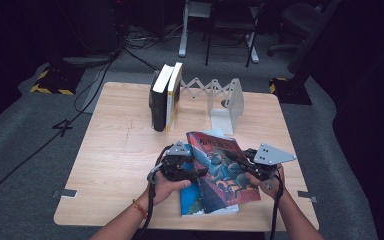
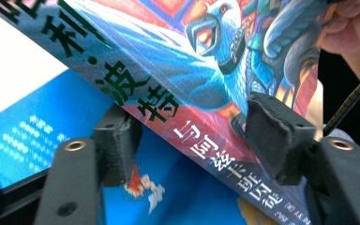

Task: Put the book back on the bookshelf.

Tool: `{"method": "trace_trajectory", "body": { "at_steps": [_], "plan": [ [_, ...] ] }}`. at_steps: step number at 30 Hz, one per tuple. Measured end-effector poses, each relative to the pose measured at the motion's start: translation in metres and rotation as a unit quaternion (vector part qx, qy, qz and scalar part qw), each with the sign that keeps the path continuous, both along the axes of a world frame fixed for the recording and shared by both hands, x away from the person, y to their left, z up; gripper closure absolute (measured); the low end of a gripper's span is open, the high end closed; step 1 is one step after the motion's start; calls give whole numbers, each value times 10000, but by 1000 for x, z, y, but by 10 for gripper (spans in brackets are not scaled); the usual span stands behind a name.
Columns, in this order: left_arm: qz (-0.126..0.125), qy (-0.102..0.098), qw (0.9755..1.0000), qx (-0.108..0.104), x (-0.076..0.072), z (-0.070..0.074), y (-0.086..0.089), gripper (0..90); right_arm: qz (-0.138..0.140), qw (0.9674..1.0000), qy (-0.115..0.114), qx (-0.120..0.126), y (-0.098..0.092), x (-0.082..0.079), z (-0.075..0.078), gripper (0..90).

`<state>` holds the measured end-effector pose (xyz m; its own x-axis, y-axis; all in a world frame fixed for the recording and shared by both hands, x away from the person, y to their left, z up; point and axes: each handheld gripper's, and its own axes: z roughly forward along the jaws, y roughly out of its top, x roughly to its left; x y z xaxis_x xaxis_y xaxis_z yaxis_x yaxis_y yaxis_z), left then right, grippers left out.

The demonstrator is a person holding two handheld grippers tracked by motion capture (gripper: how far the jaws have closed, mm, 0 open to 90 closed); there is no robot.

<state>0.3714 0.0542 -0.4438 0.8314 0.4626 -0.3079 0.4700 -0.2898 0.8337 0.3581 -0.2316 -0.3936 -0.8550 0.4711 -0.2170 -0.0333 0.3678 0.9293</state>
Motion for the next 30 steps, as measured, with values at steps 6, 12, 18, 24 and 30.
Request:
{"method": "trace_trajectory", "body": {
  "at_steps": [6,12,18,24,30],
  "plan": [
    [5,-239,9997,-79,-1,5,-1,469,-4,9999,54,130,-7,3,0,866],
    [166,-980,9950,-87,-10,25,-1,588,-75,9992,-36,396,-19,4,7,845],
    [195,-1860,9821,231,-24,47,1,664,-74,9983,-95,562,-24,4,14,832],
    [49,-2178,9755,301,-37,48,10,688,48,9984,-240,515,-21,-5,18,792],
    [-99,-2218,9747,264,-46,43,19,703,-28,9976,-220,660,-30,-15,17,683]
  ]
}}
